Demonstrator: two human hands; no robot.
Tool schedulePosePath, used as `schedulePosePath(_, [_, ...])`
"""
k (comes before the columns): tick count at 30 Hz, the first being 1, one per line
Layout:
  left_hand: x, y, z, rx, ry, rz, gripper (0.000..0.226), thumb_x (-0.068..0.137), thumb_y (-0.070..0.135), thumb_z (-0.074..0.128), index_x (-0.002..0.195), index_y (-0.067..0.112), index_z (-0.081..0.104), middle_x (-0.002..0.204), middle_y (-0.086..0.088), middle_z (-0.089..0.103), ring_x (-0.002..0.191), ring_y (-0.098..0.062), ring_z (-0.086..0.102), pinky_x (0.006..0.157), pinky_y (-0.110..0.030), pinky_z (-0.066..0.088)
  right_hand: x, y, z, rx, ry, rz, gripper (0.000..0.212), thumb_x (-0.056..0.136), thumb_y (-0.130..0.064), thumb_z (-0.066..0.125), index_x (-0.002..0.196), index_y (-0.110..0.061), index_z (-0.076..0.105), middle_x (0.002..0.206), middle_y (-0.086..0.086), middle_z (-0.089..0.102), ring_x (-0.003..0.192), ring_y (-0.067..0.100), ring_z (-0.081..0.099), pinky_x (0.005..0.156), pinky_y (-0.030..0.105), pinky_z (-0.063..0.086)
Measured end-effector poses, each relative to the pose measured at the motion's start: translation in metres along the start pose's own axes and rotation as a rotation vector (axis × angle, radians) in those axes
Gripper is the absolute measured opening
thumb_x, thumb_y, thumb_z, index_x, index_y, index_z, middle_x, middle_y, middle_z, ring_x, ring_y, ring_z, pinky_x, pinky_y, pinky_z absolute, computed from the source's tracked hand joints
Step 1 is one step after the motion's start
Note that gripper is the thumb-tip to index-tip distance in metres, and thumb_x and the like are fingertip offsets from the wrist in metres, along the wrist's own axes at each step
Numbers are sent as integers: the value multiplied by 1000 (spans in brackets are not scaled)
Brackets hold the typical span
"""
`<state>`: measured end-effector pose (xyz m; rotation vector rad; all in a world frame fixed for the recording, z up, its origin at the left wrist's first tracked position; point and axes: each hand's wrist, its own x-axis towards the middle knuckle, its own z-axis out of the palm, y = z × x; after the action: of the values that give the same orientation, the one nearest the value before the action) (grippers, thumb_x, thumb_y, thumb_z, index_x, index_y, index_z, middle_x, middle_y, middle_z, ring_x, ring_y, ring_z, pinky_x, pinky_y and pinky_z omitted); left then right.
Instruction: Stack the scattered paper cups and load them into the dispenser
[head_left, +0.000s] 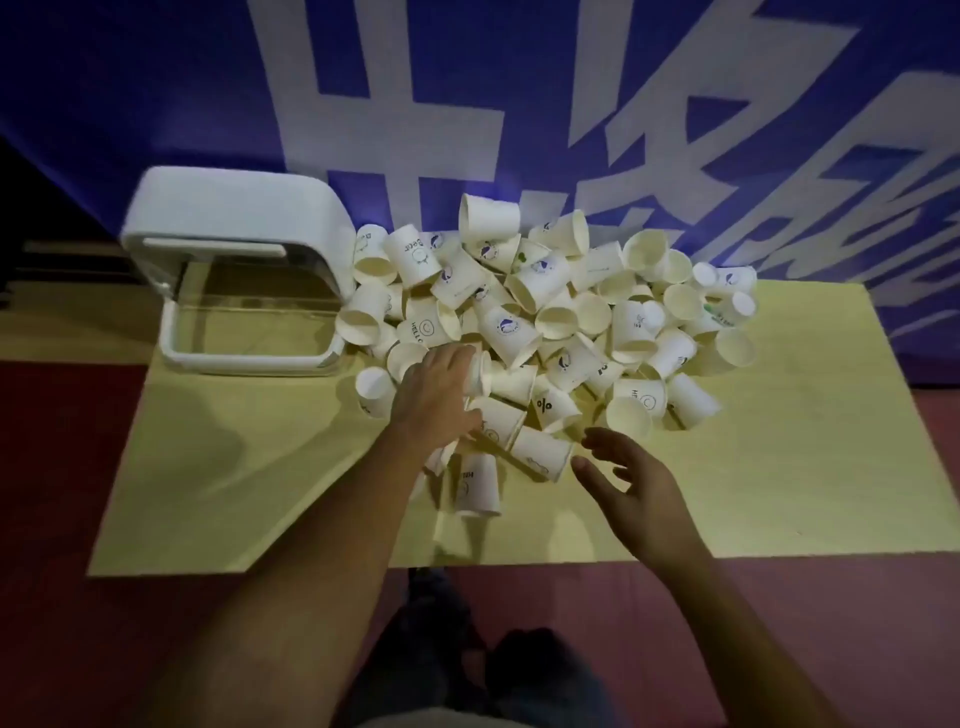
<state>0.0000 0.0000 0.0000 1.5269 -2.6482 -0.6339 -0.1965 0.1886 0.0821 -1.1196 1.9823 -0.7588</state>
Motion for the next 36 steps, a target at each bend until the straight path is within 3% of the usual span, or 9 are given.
schedulePosePath(3, [20, -9, 8, 83, -31, 11, 95, 77, 44, 80, 154, 21, 29, 155, -3, 39, 138, -24, 40, 107, -41, 40, 17, -4, 0, 8, 18, 41, 44, 92, -47, 69, 132, -30, 64, 120, -20, 68, 116, -2, 60, 92, 17, 43])
schedulePosePath(10, [47, -17, 28, 170, -70, 20, 87, 83, 43, 75, 154, 25, 28, 153, 1, 44, 140, -23, 41, 110, -40, 39, 55, 0, 3, -56, -13, 68, 51, 89, -55, 67, 134, -31, 62, 121, -20, 68, 115, -5, 59, 93, 17, 44])
schedulePosePath(14, [48, -20, 28, 89, -23, 24, 79, 82, 42, 74, 150, 26, 37, 145, 2, 55, 133, -21, 50, 107, -38, 40, 81, 1, 4, -87, -49, 40, 54, 89, -55, 68, 135, -27, 62, 124, -19, 65, 116, 1, 59, 92, 22, 46])
schedulePosePath(17, [30, -13, 12, -147, 121, -71, 73, 76, 44, 83, 135, 18, 48, 122, -4, 67, 108, -24, 64, 89, -38, 52, 106, -2, 13, -125, -28, 43, 57, 89, -52, 72, 137, -24, 60, 130, -11, 64, 121, 11, 59, 92, 27, 45])
schedulePosePath(19, [9, -3, -6, -451, 228, -209, 73, 73, 45, 88, 129, 21, 48, 114, 3, 66, 98, -15, 61, 76, -32, 52, 127, -8, 22, -155, -23, 28, 69, 86, -56, 74, 143, -22, 54, 139, -4, 60, 126, 17, 57, 99, 36, 49])
schedulePosePath(22, [-18, 10, -27, -800, 291, -341, 74, 75, 47, 87, 133, 29, 45, 125, 14, 61, 112, -6, 58, 86, -25, 51, 157, -19, 40, -206, -56, 35, 93, 78, -62, 79, 153, -23, 38, 152, 2, 48, 135, 24, 50, 105, 48, 48])
schedulePosePath(25, [-33, 21, -41, -977, 357, -365, 66, 82, 49, 76, 139, 33, 47, 129, 21, 62, 118, 2, 59, 93, -25, 52, 177, -27, 58, -265, -77, 48, 106, 76, -61, 81, 159, -22, 28, 161, 5, 35, 144, 27, 40, 108, 49, 43])
schedulePosePath(28, [-46, 29, -48, -1083, 441, -367, 62, 82, 53, 65, 138, 32, 50, 126, 21, 65, 116, 1, 62, 90, -19, 52, 187, -25, 68, -317, -72, 54, 104, 76, -60, 81, 158, -21, 30, 158, 4, 37, 140, 26, 43, 106, 47, 46])
schedulePosePath(36, [-63, 19, -54, -1140, 594, -453, 63, 76, 48, 72, 131, 28, 50, 120, 16, 66, 109, -8, 67, 85, -27, 57, 195, -12, 72, -364, 15, -17, 72, 84, -45, 78, 142, -14, 47, 136, 9, 55, 126, 29, 49, 103, 48, 49])
